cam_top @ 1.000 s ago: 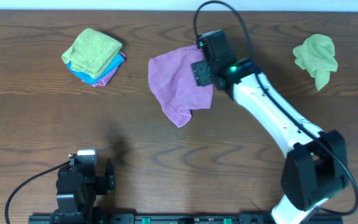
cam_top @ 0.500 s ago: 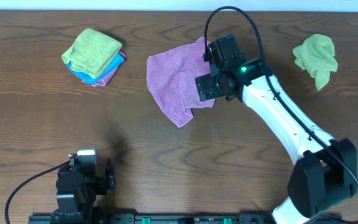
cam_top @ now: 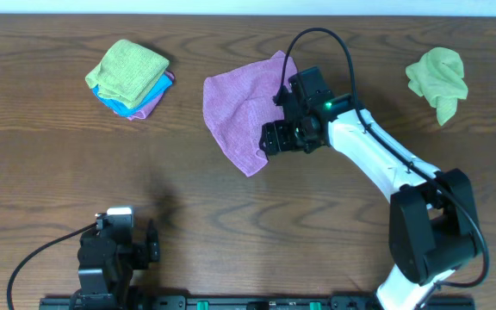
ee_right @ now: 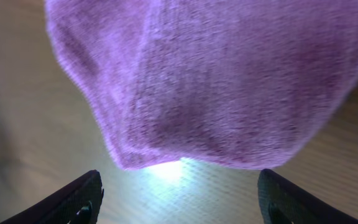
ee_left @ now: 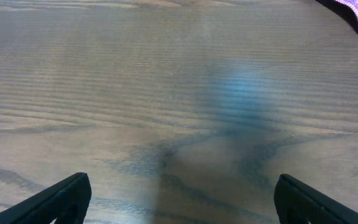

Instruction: Fold the cloth

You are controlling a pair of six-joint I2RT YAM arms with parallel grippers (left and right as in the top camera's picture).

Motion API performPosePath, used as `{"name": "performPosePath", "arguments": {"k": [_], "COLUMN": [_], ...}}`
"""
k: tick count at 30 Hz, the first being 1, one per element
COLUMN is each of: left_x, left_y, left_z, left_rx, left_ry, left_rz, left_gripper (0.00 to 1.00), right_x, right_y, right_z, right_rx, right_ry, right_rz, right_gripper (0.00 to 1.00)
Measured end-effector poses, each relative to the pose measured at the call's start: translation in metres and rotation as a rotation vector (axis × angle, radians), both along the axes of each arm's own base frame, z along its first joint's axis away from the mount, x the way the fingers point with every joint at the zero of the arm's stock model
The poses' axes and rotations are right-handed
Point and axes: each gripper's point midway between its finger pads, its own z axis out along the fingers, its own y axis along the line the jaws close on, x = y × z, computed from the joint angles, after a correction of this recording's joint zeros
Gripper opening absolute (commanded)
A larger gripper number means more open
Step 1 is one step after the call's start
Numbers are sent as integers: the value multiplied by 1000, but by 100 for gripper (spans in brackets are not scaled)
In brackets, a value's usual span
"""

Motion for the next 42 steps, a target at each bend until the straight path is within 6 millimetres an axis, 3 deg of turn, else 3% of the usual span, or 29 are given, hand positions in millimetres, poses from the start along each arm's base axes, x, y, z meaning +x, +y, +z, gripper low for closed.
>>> {"name": "performPosePath", "arguments": {"k": [4,11,18,24,28,42], "left_x": [0,0,0,0,0,0], "left_y": [0,0,0,0,0,0], "left_z": [0,0,0,0,0,0], "left_rx": [0,0,0,0,0,0], "left_ry": [0,0,0,0,0,0], "left_rz": [0,0,0,0,0,0], "left_gripper": [95,95,95,95,95,95], "right_x": [6,5,18,35,45,45], "right_y": [-9,-21,-38,-57,-53,-45], "right_z": [-11,-57,-57,-55,-52,-49], "right_rx": [-56,-149,-178,-169,-130,-86], "right_ry": [-6,66,36,11,-20,-14], "right_rz": [-31,-62,-122,-203,-208,-196], "right_gripper": [77,77,76,60,57,53]}}
